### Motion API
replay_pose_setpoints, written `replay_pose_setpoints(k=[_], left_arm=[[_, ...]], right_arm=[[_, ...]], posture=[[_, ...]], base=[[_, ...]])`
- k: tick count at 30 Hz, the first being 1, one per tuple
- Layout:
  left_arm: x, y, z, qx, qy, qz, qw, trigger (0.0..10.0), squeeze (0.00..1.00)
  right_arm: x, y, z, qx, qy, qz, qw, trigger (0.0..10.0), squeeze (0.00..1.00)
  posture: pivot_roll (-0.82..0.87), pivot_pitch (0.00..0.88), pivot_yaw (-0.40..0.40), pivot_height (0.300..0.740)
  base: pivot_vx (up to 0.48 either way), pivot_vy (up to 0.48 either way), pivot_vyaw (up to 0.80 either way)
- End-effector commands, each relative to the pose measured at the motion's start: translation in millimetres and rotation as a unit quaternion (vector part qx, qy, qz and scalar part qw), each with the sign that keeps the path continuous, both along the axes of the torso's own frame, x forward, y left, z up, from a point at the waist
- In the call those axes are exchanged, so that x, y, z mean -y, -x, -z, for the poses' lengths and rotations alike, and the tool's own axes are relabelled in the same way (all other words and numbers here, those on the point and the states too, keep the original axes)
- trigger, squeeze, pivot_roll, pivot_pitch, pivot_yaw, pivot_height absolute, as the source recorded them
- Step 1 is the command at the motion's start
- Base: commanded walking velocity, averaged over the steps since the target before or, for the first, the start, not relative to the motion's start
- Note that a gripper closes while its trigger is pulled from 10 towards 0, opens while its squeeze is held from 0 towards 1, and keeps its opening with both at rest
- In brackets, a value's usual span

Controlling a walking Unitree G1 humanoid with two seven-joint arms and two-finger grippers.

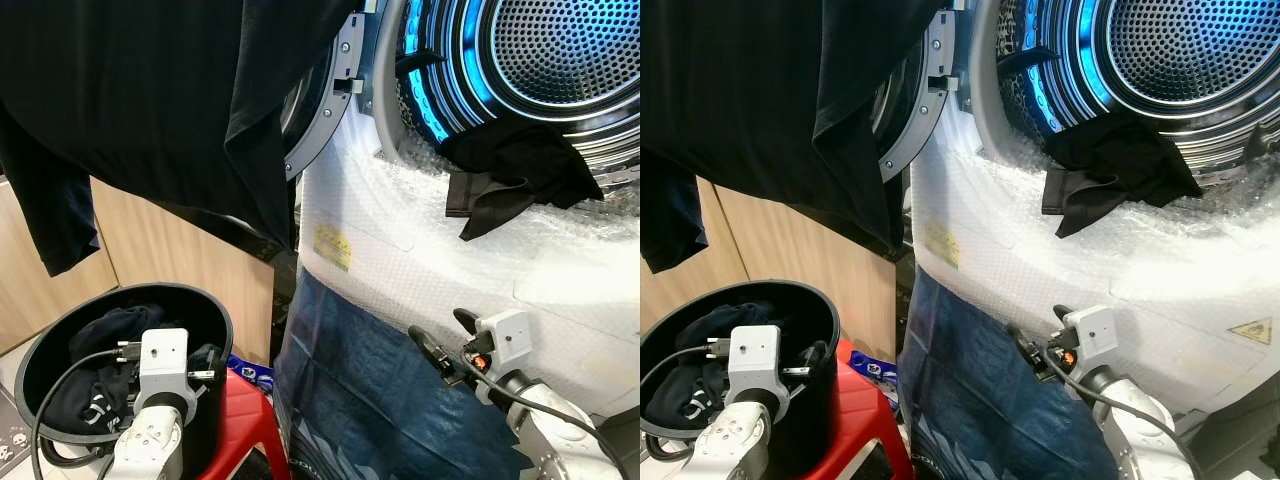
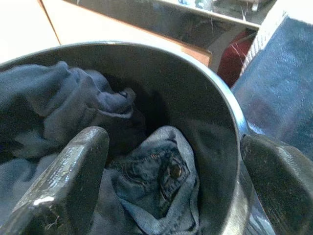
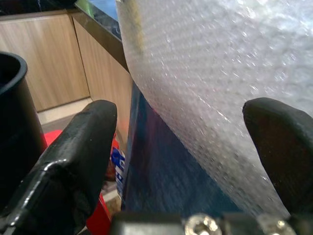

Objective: Clothes washing

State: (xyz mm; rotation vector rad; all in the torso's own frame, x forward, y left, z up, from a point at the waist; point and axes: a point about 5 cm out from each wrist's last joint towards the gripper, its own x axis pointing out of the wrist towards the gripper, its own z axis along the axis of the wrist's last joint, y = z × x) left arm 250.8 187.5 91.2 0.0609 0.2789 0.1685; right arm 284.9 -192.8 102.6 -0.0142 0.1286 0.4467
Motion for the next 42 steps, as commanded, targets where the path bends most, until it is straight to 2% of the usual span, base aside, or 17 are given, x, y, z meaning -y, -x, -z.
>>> replay_pose_setpoints(k=[1,2,4,6,11,18,23,29,34,39,42], left_arm=[[1.6,1.5,5,-0.010,0.004,0.003,1.000,10.0,0.00],[-1.2,4.3,8,-0.014,0.017,-0.025,0.999,10.0,0.00],[-2.6,5.3,9,-0.013,0.023,-0.036,0.999,10.0,0.00],[-7.4,9.8,11,-0.014,0.037,-0.072,0.997,10.0,0.00],[-29.2,19.1,10,-0.014,0.038,-0.153,0.987,10.0,0.00],[-48.1,23.5,9,-0.025,0.054,-0.179,0.982,10.0,0.00],[-53.4,26.2,12,-0.040,0.078,-0.183,0.979,10.0,0.00],[-68.0,30.1,16,-0.068,0.098,-0.218,0.969,10.0,0.00],[-78.7,27.4,15,-0.080,0.111,-0.234,0.963,10.0,0.00],[-79.2,26.3,14,-0.094,0.147,-0.252,0.952,10.0,0.00],[-75.3,24.9,11,-0.092,0.152,-0.248,0.952,10.0,0.00]], right_arm=[[-5.0,-1.3,4,0.000,0.010,-0.009,1.000,10.0,0.00],[-8.8,-1.6,9,-0.001,0.010,-0.010,1.000,10.0,0.00],[-9.1,-1.9,11,0.000,0.010,-0.009,1.000,10.0,0.00],[-9.4,-2.0,15,-0.005,0.011,-0.006,1.000,10.0,0.00],[-7.6,-2.7,24,-0.015,0.026,-0.003,1.000,10.0,0.00],[-5.7,-4.7,28,-0.016,0.035,-0.002,0.999,10.0,0.00],[-4.1,-5.0,31,-0.017,0.043,-0.003,0.999,10.0,0.00],[0.7,-5.1,33,-0.019,0.053,0.002,0.998,10.0,0.00],[3.0,-2.8,34,-0.019,0.057,0.002,0.998,10.0,0.00],[8.1,-1.9,33,-0.018,0.065,0.008,0.998,10.0,0.00],[11.3,-1.0,33,-0.019,0.069,0.011,0.997,10.0,0.00]], posture=[[0.09,0.000,-0.037,0.740],[0.09,0.000,-0.033,0.740],[0.09,0.000,-0.033,0.740],[0.10,0.000,-0.032,0.740],[0.11,0.000,-0.032,0.740],[0.12,0.000,-0.037,0.740],[0.12,0.000,-0.038,0.740],[0.12,0.000,-0.041,0.740],[0.11,0.000,-0.042,0.740],[0.10,0.000,-0.045,0.740],[0.10,0.000,-0.048,0.740]], base=[[0.000,0.000,0.00],[0.000,0.000,0.00],[0.000,0.000,0.00],[0.000,0.000,0.00],[0.000,0.000,0.00],[0.000,0.000,0.00],[0.000,0.000,0.00],[0.000,0.000,0.00],[0.000,0.000,0.00],[0.000,0.000,0.00],[0.000,0.000,0.00]])
